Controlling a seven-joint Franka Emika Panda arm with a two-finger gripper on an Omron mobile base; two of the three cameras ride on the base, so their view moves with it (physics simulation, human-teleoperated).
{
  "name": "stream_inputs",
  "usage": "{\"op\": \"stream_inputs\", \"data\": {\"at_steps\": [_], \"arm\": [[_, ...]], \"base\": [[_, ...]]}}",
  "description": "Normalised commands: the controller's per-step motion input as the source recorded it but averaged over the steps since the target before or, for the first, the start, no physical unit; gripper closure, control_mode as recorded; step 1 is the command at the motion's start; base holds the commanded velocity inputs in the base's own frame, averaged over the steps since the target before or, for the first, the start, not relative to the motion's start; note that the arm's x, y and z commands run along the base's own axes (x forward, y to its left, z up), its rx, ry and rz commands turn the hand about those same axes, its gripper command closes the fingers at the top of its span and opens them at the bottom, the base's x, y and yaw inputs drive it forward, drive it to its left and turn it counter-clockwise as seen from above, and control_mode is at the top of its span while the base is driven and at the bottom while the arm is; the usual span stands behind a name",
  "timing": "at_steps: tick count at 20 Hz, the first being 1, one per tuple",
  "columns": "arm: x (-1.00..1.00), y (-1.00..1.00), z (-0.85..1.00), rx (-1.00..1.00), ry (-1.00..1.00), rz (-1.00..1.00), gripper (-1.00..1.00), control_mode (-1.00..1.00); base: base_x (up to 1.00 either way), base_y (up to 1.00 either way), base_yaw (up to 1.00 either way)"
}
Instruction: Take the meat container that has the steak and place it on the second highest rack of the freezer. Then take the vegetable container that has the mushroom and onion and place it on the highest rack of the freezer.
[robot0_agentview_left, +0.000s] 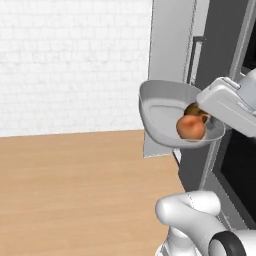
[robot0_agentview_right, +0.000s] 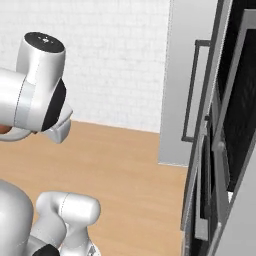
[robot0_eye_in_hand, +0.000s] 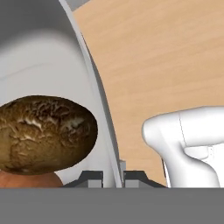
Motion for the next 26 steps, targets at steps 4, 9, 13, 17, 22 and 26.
{"op": "stream_inputs", "data": {"at_steps": [4,9,13,17,22,26], "arm": [[0.0,0.0,0.0,0.0,0.0,0.0,1.0,1.0],[0.0,0.0,0.0,0.0,0.0,0.0,1.0,1.0],[0.0,0.0,0.0,0.0,0.0,0.0,1.0,1.0],[0.0,0.0,0.0,0.0,0.0,0.0,1.0,1.0],[0.0,0.0,0.0,0.0,0.0,0.0,1.0,1.0],[0.0,0.0,0.0,0.0,0.0,0.0,1.0,1.0]], "base": [[1.0,0.09,0.0],[1.0,0.2,0.0],[1.0,0.33,-0.1],[1.0,0.4,-0.2],[0.96,0.41,-0.35],[0.74,0.5,-0.55]]}}
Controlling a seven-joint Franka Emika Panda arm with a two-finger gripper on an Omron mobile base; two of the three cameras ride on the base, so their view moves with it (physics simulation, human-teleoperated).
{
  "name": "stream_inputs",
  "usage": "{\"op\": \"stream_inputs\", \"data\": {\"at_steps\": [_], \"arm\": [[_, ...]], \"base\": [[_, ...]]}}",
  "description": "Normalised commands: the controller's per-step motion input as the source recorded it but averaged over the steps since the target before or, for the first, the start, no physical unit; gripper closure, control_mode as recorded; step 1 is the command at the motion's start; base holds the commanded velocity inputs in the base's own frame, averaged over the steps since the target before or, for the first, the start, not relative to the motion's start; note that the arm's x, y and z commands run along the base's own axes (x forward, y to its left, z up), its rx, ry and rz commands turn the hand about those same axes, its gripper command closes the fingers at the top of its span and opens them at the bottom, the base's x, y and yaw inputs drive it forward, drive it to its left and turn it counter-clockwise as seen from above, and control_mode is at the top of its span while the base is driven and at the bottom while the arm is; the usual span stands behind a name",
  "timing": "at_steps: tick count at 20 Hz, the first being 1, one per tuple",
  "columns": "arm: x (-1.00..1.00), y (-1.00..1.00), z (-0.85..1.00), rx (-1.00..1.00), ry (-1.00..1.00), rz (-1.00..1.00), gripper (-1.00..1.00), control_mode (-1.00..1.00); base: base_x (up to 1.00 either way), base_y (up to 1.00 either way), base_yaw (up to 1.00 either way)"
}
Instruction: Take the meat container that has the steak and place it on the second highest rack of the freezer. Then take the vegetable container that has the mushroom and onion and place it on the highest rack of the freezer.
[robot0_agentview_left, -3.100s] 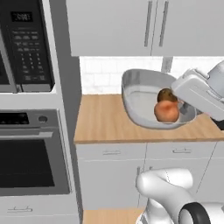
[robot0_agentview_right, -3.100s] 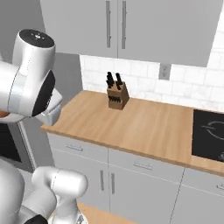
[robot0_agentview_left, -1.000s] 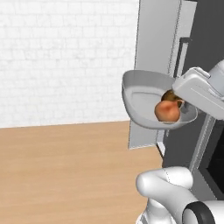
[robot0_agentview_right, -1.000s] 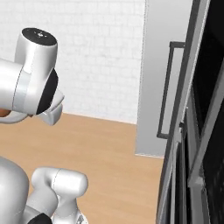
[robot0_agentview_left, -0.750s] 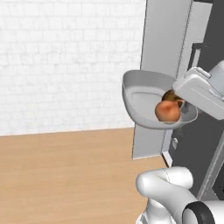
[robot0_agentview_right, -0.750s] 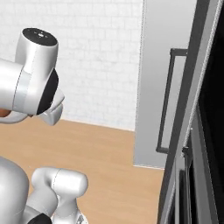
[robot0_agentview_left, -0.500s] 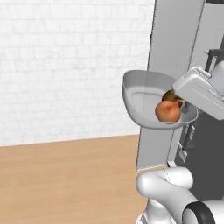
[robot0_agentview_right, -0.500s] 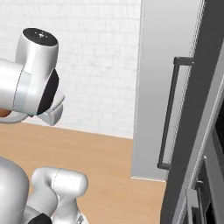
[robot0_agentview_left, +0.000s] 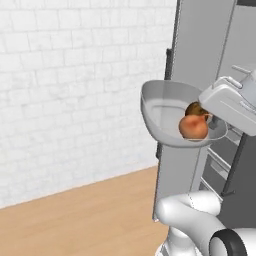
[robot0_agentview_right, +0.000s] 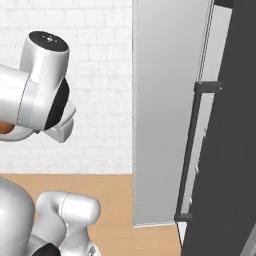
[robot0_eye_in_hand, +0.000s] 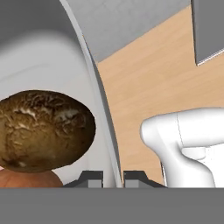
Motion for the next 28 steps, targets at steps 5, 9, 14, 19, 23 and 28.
{"op": "stream_inputs", "data": {"at_steps": [5,9,14,19,23,28], "arm": [[0.0,0.0,0.0,0.0,0.0,0.0,1.0,1.0],[0.0,0.0,0.0,0.0,0.0,0.0,1.0,1.0],[0.0,0.0,0.0,0.0,0.0,0.0,1.0,1.0],[0.0,0.0,0.0,0.0,0.0,0.0,1.0,1.0],[0.0,0.0,0.0,0.0,0.0,0.0,1.0,1.0],[0.0,0.0,0.0,0.0,0.0,0.0,1.0,1.0]], "base": [[0.28,0.66,-0.54],[0.11,0.51,-0.56],[0.13,0.36,-0.62],[0.06,0.31,-0.65],[0.01,0.16,-0.62],[0.0,0.12,-0.55]]}}
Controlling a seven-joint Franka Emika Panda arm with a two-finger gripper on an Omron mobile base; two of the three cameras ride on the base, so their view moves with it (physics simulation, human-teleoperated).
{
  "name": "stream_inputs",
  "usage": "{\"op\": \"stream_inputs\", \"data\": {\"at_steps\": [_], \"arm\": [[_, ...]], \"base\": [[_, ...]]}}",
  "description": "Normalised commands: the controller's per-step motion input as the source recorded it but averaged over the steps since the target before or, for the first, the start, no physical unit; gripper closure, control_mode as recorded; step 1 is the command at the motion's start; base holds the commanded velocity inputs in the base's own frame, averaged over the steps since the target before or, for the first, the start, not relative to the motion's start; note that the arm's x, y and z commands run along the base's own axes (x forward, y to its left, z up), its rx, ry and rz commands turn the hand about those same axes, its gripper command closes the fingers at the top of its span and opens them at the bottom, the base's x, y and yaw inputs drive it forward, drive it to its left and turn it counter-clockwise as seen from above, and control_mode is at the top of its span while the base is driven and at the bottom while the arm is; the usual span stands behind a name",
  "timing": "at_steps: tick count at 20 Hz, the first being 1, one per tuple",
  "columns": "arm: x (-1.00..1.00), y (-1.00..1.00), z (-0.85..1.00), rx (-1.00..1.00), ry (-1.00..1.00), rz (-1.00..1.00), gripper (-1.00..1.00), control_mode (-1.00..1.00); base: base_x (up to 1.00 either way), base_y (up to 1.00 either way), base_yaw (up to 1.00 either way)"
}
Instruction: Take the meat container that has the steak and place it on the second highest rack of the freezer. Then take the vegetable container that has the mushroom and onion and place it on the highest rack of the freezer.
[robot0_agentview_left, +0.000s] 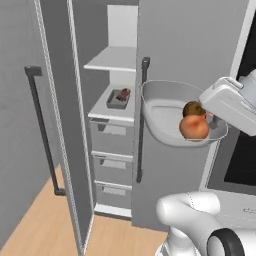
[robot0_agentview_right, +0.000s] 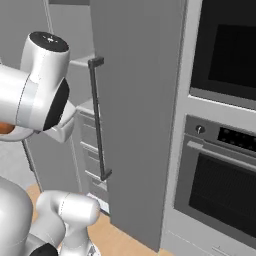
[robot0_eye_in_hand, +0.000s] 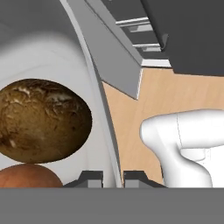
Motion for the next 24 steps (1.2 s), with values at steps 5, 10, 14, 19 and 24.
{"op": "stream_inputs", "data": {"at_steps": [5,10,14,19,24], "arm": [[0.0,0.0,0.0,0.0,0.0,0.0,1.0,1.0],[0.0,0.0,0.0,0.0,0.0,0.0,1.0,1.0],[0.0,0.0,0.0,0.0,0.0,0.0,1.0,1.0],[0.0,0.0,0.0,0.0,0.0,0.0,1.0,1.0],[0.0,0.0,0.0,0.0,0.0,0.0,1.0,1.0]], "base": [[0.06,0.22,-0.34],[0.28,0.75,-0.17],[0.24,0.55,-0.13],[0.34,0.32,-0.17],[0.52,0.05,-0.23]]}}
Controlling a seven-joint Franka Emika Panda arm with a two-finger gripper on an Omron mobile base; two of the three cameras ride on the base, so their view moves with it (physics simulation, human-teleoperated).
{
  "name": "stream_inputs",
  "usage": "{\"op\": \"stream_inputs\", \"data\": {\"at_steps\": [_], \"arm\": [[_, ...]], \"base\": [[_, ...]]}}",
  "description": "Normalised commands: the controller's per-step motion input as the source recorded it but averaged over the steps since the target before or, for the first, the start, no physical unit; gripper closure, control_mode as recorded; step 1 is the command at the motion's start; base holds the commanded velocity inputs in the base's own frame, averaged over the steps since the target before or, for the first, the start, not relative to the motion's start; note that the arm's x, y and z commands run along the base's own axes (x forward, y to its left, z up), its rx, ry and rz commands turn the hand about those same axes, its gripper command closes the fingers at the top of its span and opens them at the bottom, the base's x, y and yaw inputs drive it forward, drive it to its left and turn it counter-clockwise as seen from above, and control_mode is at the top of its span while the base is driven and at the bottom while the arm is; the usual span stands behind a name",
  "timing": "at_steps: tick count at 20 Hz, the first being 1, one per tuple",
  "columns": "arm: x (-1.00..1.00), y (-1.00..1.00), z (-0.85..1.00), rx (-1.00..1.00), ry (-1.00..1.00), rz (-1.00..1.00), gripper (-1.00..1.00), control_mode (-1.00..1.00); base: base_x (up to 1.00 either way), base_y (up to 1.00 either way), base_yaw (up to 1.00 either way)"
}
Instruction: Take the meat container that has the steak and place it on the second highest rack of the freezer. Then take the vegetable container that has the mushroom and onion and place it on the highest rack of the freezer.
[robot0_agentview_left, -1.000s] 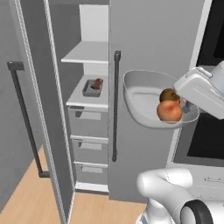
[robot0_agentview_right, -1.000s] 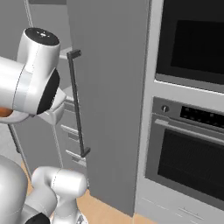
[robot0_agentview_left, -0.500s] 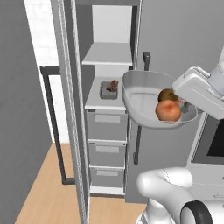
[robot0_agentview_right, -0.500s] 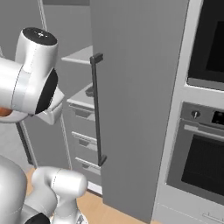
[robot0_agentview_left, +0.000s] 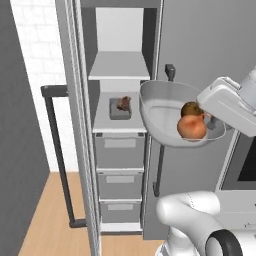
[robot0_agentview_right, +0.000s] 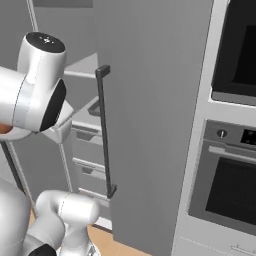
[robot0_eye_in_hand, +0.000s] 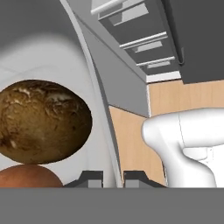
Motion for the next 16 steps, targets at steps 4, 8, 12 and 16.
{"op": "stream_inputs", "data": {"at_steps": [4,8,12,16], "arm": [[0.0,0.0,0.0,0.0,0.0,0.0,1.0,1.0],[0.0,0.0,0.0,0.0,0.0,0.0,1.0,1.0],[0.0,0.0,0.0,0.0,0.0,0.0,1.0,1.0],[0.0,0.0,0.0,0.0,0.0,0.0,1.0,1.0]], "base": [[0.62,0.36,-0.23],[0.33,0.54,-0.2],[0.2,0.07,-0.15],[0.23,0.04,-0.15]]}}
